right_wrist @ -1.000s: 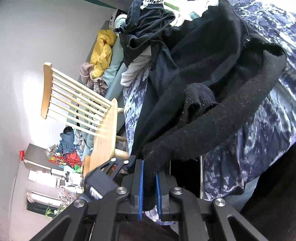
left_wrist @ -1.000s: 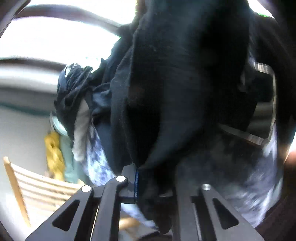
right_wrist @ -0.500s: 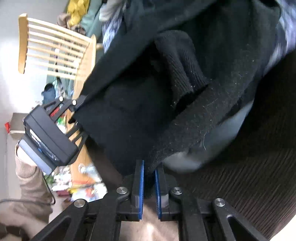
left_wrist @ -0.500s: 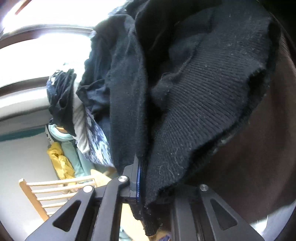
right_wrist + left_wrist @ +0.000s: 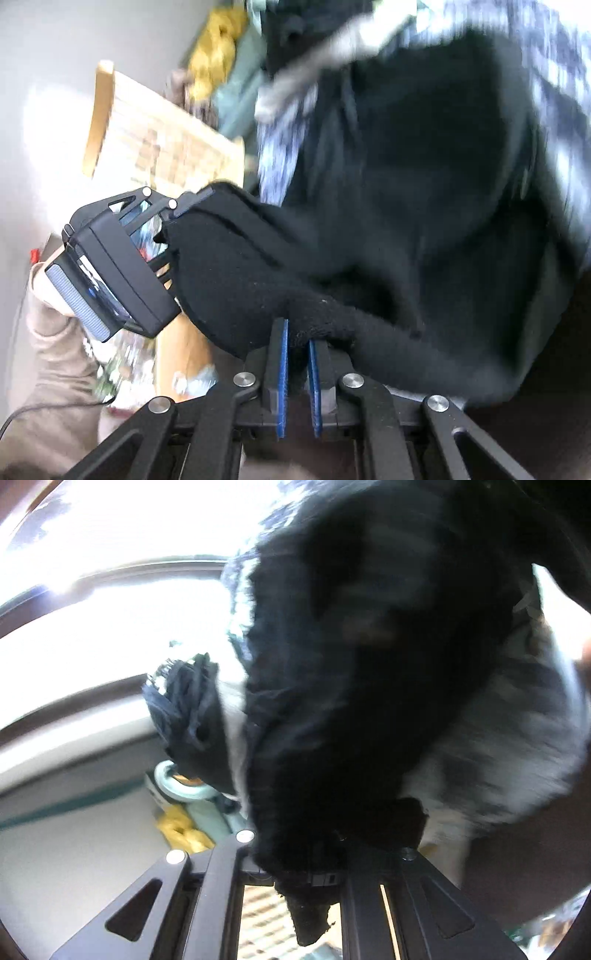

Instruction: Fold clothes

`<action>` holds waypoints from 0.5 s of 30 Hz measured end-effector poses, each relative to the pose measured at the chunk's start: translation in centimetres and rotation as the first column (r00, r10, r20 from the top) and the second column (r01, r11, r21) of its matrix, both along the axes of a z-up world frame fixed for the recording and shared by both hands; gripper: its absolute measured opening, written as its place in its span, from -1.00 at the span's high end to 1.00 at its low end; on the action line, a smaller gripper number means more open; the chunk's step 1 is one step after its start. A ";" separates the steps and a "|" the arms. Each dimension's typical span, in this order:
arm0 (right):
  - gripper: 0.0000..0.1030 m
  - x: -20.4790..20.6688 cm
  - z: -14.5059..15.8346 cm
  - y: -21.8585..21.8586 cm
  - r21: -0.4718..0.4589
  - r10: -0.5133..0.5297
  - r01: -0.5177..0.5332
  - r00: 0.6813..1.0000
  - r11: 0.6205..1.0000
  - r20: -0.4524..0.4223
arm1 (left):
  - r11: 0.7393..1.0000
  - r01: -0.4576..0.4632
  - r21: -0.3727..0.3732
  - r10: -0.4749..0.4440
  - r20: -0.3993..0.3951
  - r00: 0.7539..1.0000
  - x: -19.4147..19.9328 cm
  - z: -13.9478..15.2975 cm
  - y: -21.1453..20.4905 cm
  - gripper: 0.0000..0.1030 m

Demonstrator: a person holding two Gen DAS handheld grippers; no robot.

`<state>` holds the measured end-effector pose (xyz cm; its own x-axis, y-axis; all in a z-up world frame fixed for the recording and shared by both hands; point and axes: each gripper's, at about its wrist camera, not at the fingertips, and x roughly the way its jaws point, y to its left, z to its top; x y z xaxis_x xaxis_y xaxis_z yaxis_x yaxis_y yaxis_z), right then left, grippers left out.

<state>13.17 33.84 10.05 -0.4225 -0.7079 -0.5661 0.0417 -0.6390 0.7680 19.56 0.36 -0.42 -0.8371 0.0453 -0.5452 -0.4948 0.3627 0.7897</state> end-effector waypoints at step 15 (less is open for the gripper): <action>0.84 -20.6 -4.8 11.7 0.206 -0.201 0.179 0.976 0.962 0.089 | 0.986 -0.166 -0.025 0.166 0.274 0.947 -19.0 -4.6 19.7 0.76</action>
<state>-7.47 45.51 5.24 -0.4669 -0.4914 -0.7352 -0.1715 -0.7653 0.6204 0.61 20.04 -5.05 -0.6512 -0.0829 -0.7544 -0.7452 0.2583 0.6148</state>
